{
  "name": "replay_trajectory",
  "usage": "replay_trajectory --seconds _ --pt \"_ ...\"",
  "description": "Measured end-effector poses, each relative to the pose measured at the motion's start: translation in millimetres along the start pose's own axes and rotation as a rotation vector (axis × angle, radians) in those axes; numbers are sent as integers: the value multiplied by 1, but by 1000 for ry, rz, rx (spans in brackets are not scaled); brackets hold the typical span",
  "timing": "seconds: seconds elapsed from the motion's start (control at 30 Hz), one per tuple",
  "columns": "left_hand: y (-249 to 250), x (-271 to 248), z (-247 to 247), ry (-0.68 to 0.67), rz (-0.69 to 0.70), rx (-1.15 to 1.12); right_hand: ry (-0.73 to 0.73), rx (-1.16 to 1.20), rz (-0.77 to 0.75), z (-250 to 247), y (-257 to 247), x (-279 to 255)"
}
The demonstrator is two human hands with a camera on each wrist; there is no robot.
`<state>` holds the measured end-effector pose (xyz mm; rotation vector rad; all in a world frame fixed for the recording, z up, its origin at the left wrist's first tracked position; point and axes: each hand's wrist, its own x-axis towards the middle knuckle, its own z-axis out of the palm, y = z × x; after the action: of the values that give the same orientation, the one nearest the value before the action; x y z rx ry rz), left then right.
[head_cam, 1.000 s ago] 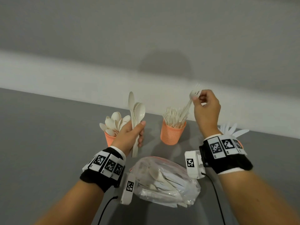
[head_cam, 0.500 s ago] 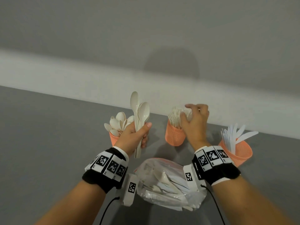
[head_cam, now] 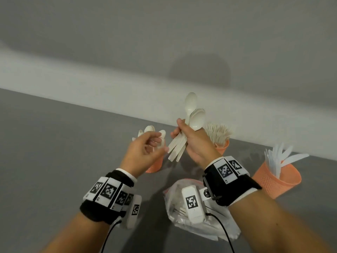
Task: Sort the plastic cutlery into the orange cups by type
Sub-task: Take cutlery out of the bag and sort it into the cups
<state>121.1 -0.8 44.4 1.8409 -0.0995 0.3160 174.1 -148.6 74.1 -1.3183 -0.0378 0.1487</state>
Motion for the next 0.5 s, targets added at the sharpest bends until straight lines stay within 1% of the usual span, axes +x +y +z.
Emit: replay_trajectory --seconds 0.03,0.07,0.1,0.13,0.2,0.23,0.27,0.33,0.4,0.47,0.5 --pt "-8 2 -12 150 12 -6 65 -23 -40 1 2 6" --pt "-17 4 -24 252 8 2 126 -42 -67 3 4 10" --pt "-27 7 -35 281 -40 29 175 -66 -87 4 7 14" --pt "-38 11 -42 239 -115 51 214 -77 -96 6 9 17" --pt "-53 16 -47 52 -249 90 258 -105 -117 12 12 22" --pt "-57 18 -44 -38 -278 98 270 -117 -131 16 13 25" --pt "-61 20 -39 -100 -281 83 272 -120 -150 20 13 28" --pt "-63 26 -27 -133 -281 6 205 -113 -218 29 12 33" --pt "-69 34 -19 -111 -280 -43 82 -158 -286 36 12 37" --pt "-74 37 -14 -78 -276 -55 -29 -222 -308 39 15 40" --pt "-76 38 -13 -67 -272 -65 -62 -234 -296 39 20 41"
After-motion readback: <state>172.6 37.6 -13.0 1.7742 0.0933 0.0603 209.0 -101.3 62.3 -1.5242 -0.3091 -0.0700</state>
